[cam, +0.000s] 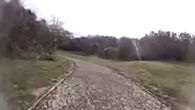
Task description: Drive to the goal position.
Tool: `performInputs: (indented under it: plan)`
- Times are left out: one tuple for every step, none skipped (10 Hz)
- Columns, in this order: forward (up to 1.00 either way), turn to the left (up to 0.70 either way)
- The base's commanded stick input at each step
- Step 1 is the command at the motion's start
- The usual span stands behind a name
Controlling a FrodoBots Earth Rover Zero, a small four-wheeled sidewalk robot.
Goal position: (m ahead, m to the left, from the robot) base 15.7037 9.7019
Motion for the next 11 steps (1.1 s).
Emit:
performInputs:
  plan:
    - [0.70, 0.00]
    - [0.70, 0.00]
    - [0.70, 0.00]
    - [0.70, 0.00]
    - [0.70, 0.00]
    - [0.70, 0.00]
    - [0.70, 0.00]
    - [0.70, 0.00]
    - [0.70, 0.00]
    - [0.70, 0.00]
    - [0.70, 0.00]
